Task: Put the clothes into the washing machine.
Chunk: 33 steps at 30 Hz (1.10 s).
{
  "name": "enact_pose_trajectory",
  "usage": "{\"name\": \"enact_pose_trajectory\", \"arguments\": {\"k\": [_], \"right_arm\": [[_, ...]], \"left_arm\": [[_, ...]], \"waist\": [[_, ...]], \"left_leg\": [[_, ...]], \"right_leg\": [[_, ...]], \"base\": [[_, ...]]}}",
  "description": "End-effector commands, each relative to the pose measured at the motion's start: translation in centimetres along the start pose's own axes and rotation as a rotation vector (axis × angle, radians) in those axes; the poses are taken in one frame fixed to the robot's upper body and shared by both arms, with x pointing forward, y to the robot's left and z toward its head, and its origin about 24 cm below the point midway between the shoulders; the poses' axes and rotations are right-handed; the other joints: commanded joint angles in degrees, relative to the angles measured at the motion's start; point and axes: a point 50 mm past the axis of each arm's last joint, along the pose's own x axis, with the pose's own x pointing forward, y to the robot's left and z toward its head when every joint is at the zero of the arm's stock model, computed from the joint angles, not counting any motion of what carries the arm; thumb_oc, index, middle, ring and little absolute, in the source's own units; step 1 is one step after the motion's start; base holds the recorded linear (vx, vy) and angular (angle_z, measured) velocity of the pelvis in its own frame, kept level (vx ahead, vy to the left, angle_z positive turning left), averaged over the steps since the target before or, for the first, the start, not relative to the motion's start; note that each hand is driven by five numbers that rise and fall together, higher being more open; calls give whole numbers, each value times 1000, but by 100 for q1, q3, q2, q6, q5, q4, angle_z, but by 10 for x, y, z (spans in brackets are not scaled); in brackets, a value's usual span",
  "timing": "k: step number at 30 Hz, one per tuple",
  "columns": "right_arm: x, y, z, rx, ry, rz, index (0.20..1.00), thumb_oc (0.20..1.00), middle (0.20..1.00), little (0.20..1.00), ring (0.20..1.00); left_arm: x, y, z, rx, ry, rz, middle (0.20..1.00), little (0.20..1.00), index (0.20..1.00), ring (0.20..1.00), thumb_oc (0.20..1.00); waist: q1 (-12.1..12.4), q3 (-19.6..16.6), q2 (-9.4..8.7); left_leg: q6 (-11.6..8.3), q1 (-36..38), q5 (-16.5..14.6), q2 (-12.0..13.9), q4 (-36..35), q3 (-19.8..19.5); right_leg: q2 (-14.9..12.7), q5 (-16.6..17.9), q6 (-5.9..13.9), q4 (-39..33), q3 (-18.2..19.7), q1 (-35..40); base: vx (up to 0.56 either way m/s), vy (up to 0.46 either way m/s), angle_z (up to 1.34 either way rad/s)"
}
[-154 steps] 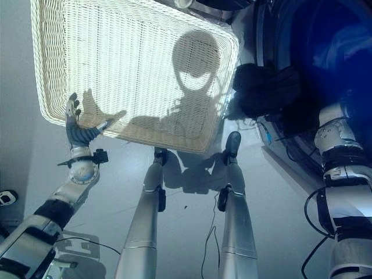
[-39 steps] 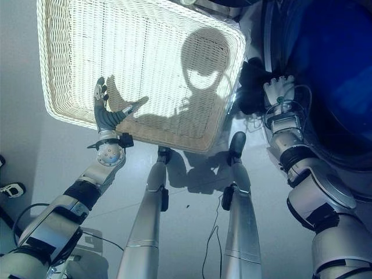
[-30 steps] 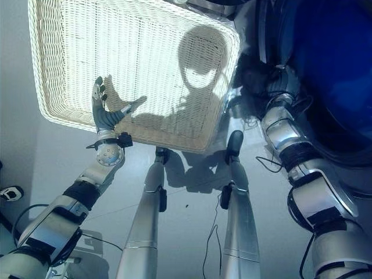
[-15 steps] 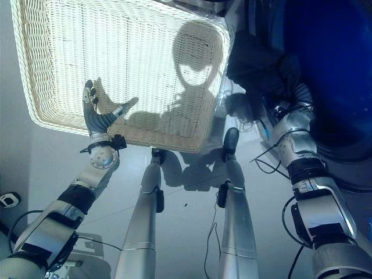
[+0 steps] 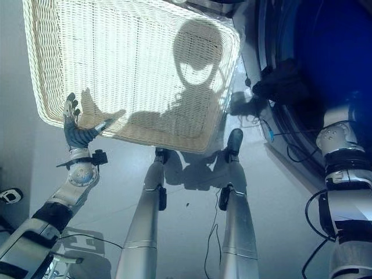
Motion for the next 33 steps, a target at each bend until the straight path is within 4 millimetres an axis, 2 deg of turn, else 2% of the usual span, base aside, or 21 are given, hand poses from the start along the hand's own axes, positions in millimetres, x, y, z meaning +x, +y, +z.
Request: {"name": "enact_pose_trajectory", "arguments": {"k": [1,7,9,10,11,12,15,19,21,23,24,25,29,33], "right_arm": [[49,-13,158,211,-443,-141,200,200,200,200,200],[50,-11,158,194,-441,-132,200,200,200,200,200],[51,-10,154,174,-429,-121,247,247,247,247,247],[51,-10,152,168,-427,-123,354,354,354,354,354],[58,-12,141,75,-374,-131,1000,1000,1000,1000,1000],[59,-13,140,49,-383,-132,1000,1000,1000,1000,1000],[61,-9,128,-229,-389,-129,1000,1000,1000,1000,1000],[67,-11,114,-471,-343,-114,1000,1000,1000,1000,1000],[64,-8,112,-847,-503,-138,1000,1000,1000,1000,1000],[58,0,115,-950,-587,-145,1000,1000,1000,1000,1000],[47,15,113,-1101,-702,-99,1000,1000,1000,1000,1000],[38,25,114,-1162,-790,-87,1000,1000,1000,1000,1000],[9,52,108,-1255,-1020,-8,1000,1000,1000,1000,1000],[0,55,94,-1236,-1126,49,1000,1000,1000,1000,1000]], "left_arm": [[6,24,-1,-44,-7,76,1000,1000,1000,1000,1000],[4,26,-5,-43,6,61,1000,1000,1000,1000,1000],[3,25,-6,-43,11,55,1000,1000,1000,1000,1000],[3,25,-6,-43,12,53,1000,1000,1000,1000,1000],[4,25,-7,-42,19,43,1000,1000,1000,1000,1000],[4,24,-7,-42,20,41,1000,1000,1000,1000,1000],[5,21,-6,-44,18,31,1000,1000,1000,1000,1000],[14,17,0,-41,12,22,1000,1000,1000,1000,1000],[18,13,4,-40,4,13,1000,1000,1000,1000,1000],[19,10,5,-40,1,10,1000,1000,1000,1000,1000],[19,8,6,-46,-3,8,1000,1000,1000,1000,1000],[19,6,7,-49,-4,7,1000,1000,1000,1000,1000],[24,4,12,-61,-10,1,1000,1000,1000,1000,1000],[26,3,12,-68,-11,1,1000,1000,1000,1000,1000]], "waist": [[-332,-58,-157],[-290,-58,-108],[-274,-58,-85],[-270,-58,-82],[-231,-58,-54],[-223,-58,-52],[-178,-58,-38],[-162,-58,-39],[-144,-58,-42],[-140,-58,-32],[-142,-58,-17],[-144,-58,0],[-111,-58,64],[-108,-58,108]], "left_leg": [[439,412,-149,-351,-249,45],[451,403,-142,-402,-196,-7],[454,389,-146,-422,-170,-17],[455,386,-149,-428,-158,-19],[453,402,-148,-434,-148,-7],[456,404,-149,-438,-150,-10],[468,373,-150,-452,-112,-25],[478,322,-153,-444,-75,-15],[495,276,-135,-456,-59,-23],[508,246,-145,-462,-38,-17],[501,191,-145,-461,14,-14],[514,173,-139,-472,11,-19],[535,129,-129,-475,-9,-13],[550,91,-152,-479,18,6]], "right_leg": [[678,-281,215,263,-471,487],[663,-310,180,282,-464,489],[664,-322,166,291,-454,474],[659,-319,165,290,-454,472],[658,-348,155,299,-462,502],[653,-347,154,291,-462,508],[659,-348,146,286,-456,504],[648,-353,150,299,-479,489],[645,-316,159,296,-486,460],[639,-323,162,304,-498,442],[632,-323,175,342,-500,393],[631,-323,173,346,-503,371],[609,-367,180,378,-529,317],[578,-407,195,416,-561,279]], "base": [[0,0,0],[0,0,0],[0,0,0],[0,0,0],[0,0,0],[0,0,0],[0,0,0],[0,0,0],[0,0,0],[0,0,0],[0,0,0],[0,0,0],[0,0,0],[0,0,0]]}}
